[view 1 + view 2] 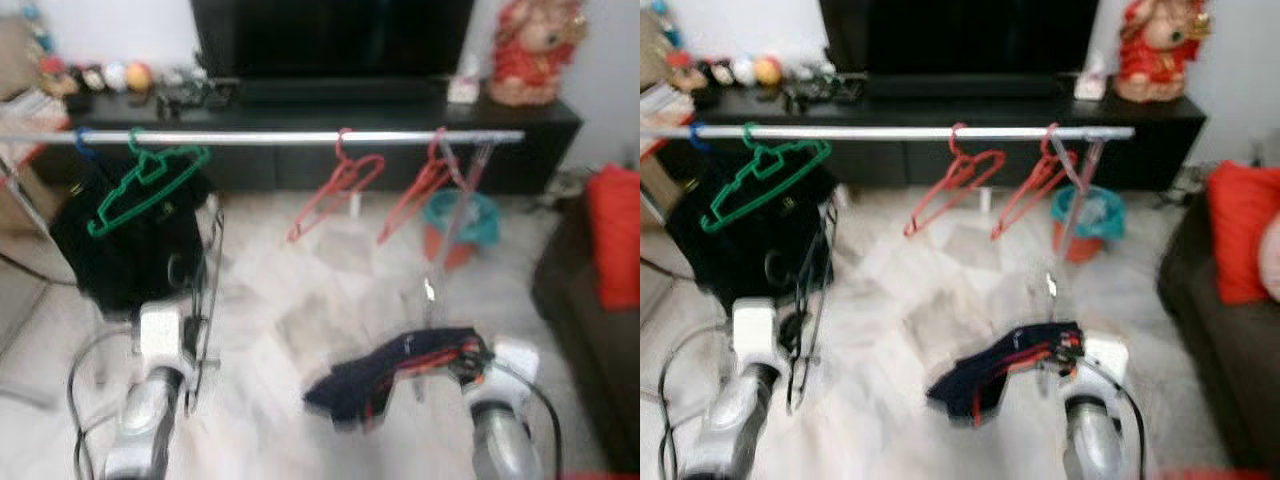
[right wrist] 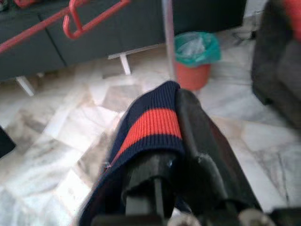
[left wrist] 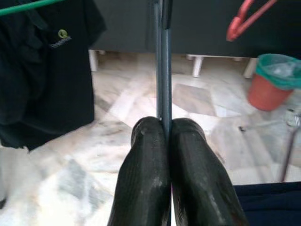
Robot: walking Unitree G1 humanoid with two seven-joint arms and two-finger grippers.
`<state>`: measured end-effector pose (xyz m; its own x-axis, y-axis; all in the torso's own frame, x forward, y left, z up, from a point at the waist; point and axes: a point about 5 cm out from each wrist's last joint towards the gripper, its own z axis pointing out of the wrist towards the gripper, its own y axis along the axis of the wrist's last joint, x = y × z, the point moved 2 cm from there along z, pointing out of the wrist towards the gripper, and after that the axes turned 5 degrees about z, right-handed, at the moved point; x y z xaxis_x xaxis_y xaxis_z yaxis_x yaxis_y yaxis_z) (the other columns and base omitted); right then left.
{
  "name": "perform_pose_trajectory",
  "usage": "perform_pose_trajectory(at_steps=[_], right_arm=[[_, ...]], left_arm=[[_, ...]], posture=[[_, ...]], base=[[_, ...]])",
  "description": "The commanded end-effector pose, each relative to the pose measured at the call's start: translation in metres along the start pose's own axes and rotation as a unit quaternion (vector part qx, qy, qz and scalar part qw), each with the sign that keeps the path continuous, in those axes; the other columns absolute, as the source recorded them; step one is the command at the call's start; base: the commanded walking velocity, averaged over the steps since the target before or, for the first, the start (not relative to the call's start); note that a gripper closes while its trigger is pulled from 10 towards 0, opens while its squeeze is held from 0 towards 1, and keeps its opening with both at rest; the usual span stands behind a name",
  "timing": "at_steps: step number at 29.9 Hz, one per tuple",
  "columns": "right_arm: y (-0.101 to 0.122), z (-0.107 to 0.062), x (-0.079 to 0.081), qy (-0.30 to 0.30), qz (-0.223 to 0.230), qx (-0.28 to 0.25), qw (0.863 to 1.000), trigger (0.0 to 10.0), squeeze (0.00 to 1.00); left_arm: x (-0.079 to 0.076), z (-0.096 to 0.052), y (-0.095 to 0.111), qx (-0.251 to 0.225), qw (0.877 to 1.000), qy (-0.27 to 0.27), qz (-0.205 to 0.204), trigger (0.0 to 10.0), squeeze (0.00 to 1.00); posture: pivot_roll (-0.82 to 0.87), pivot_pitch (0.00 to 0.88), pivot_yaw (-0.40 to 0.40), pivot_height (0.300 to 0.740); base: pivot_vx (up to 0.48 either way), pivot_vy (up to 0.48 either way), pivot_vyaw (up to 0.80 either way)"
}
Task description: Hang hanger
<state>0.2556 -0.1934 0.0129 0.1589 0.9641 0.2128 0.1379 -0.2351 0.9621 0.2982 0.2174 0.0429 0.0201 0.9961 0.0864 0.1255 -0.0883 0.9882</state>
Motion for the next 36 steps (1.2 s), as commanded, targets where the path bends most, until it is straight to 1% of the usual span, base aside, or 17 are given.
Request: perform_pose_trajectory(at_steps=[1, 6, 16, 17, 25, 36], right_arm=[[0.0073, 0.0032, 0.0003, 0.001, 0.001, -0.015, 1.0, 10.0, 0.0], [0.0073, 0.0034, 0.0007, 0.001, 0.002, -0.015, 1.0, 10.0, 0.0], [0.0067, 0.0022, 0.0005, -0.003, 0.003, -0.015, 1.0, 10.0, 0.0], [0.0063, 0.0026, 0.001, -0.004, 0.002, -0.014, 1.0, 10.0, 0.0], [0.007, 0.0035, 0.0013, -0.004, 0.004, -0.015, 1.0, 10.0, 0.0], [0.0077, 0.0043, 0.0019, -0.007, 0.008, -0.017, 1.0, 10.0, 0.0]], left_arm=[[0.0015, -0.0013, -0.0005, 0.002, 1.0, 0.005, -0.007, 10.0, 0.0], [0.0022, -0.0025, -0.0011, 0.002, 1.0, 0.006, -0.009, 10.0, 0.0], [0.0018, -0.0043, -0.0027, 0.009, 1.0, 0.008, -0.014, 10.0, 0.0], [0.0014, -0.0041, -0.0027, 0.008, 1.0, 0.008, -0.022, 10.0, 0.0], [0.002, -0.0028, -0.0014, 0.01, 1.0, 0.008, -0.019, 10.0, 0.0], [-0.0009, -0.0018, -0.0002, 0.011, 1.0, 0.002, -0.02, 10.0, 0.0]], posture=[[-0.1, 0.0, 0.007, 0.74], [-0.1, 0.0, 0.007, 0.74], [-0.1, 0.0, 0.008, 0.74], [-0.1, 0.0, 0.009, 0.74], [-0.1, 0.0, 0.01, 0.74], [-0.1, 0.0, 0.015, 0.74]], base=[[-0.364, 0.0, 0.0], [-0.353, 0.0, 0.0], [0.0, 0.0, 0.0], [0.0, 0.0, 0.0], [0.0, 0.438, 0.0], [0.0, 0.442, 0.0]])
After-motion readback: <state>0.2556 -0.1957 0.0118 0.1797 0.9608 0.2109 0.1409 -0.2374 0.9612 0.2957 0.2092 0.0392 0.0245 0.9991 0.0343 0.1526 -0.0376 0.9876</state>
